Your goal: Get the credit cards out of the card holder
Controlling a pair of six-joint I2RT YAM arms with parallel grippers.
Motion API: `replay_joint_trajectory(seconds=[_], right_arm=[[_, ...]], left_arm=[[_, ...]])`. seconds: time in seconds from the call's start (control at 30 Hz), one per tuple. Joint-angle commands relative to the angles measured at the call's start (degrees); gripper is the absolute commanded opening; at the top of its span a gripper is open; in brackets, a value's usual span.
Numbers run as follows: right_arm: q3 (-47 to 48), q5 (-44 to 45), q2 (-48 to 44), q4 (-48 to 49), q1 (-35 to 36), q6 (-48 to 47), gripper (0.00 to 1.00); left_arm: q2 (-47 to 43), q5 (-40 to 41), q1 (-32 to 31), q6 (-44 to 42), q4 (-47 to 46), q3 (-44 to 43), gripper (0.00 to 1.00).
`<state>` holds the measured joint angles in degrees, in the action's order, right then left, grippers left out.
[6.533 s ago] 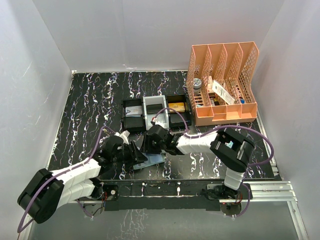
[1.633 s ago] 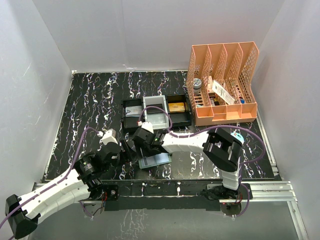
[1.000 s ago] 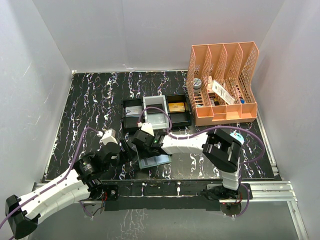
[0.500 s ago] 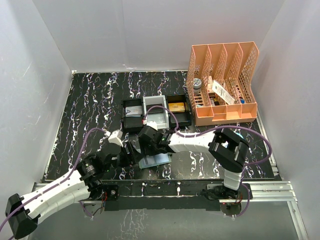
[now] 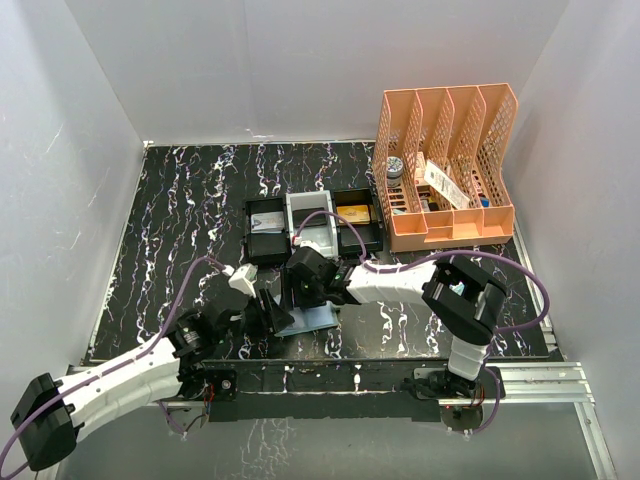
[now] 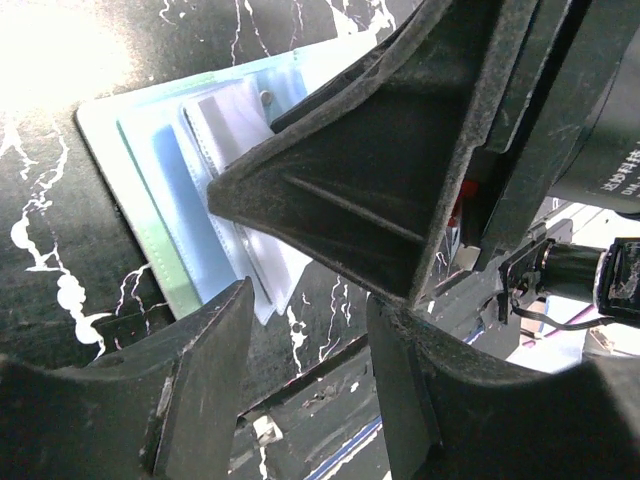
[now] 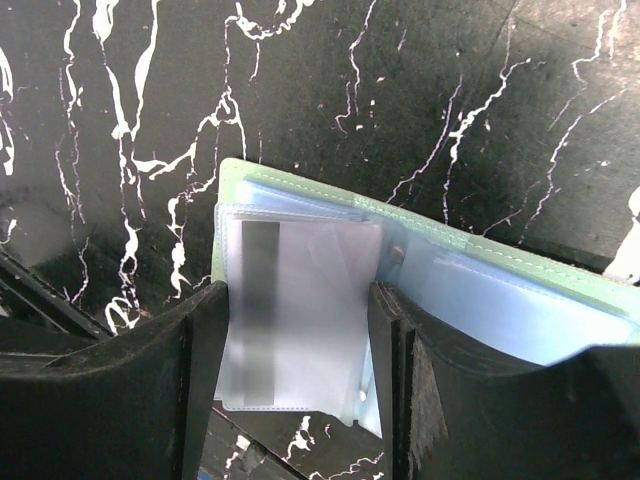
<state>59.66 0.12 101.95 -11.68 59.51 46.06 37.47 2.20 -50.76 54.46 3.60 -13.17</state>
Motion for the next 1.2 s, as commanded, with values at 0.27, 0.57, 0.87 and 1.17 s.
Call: replay_joint_trajectory(seconds=[0.27,0.57,0.87,1.17], right_arm=[[-1.6,-3.6,0.3,3.1,0.0,1.4,0.53],[-2.0,-4.7,0.1,4.1,-0.2,1.6,0.53],[-2.1,-5.8,-0.3,5.1,-0.3,2.0,0.53],[-2.0,-6.4,-1.8,5.5,-0.4,1.8,0.56]], left_arm=[[2.1,-1.4,0.0,2.4,-11.4,4.0,0.46],[4.9,-1.2,0.0,2.4,-15.8,4.6,0.46],[6.3,0.4,0.0,3.7,-15.6,4.9,0.47],[14.6,-3.4,0.0,1.2,-25.6,3.1,0.45]])
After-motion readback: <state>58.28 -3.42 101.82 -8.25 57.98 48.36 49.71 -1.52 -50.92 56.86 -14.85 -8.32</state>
